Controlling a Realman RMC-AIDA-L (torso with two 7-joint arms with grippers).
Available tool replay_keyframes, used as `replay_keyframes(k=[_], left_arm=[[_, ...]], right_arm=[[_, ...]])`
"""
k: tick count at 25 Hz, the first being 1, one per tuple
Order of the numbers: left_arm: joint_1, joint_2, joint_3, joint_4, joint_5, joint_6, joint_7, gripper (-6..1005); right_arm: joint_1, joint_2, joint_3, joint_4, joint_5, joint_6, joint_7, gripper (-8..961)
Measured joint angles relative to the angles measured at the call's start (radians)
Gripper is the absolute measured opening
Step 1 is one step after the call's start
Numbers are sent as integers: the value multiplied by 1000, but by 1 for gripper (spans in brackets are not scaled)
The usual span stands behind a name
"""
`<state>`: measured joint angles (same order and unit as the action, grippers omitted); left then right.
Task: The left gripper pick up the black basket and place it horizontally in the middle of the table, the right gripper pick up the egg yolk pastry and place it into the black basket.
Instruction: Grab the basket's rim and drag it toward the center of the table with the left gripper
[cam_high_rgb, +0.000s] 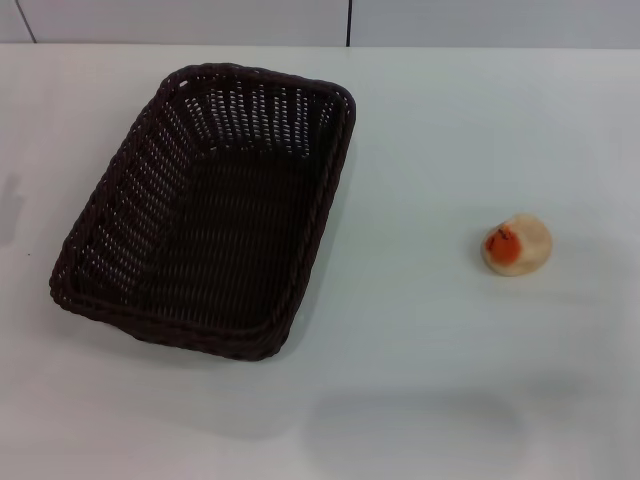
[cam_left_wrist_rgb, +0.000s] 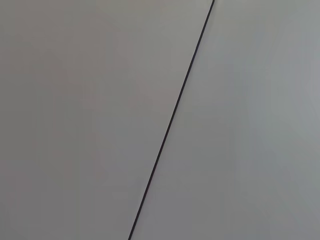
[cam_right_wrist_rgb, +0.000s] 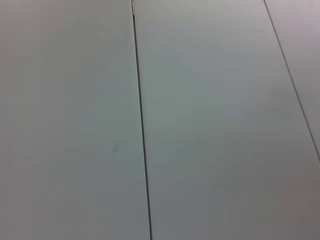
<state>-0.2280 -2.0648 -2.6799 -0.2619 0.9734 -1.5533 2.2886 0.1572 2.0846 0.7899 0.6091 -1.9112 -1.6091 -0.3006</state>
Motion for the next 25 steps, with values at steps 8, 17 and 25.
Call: replay_keyframes(k=[8,17,25], left_arm=[[1,0,0,2,4,-2,-14,563],[1,0,0,2,4,-7,-17,551],[10,10,113,-150,37,53,-353,540]], right_arm=[[-1,0,0,1,1,0,0,481],[0,0,-3,0,2,0,0,480],[2,0,-3,1,2,0,0,480]])
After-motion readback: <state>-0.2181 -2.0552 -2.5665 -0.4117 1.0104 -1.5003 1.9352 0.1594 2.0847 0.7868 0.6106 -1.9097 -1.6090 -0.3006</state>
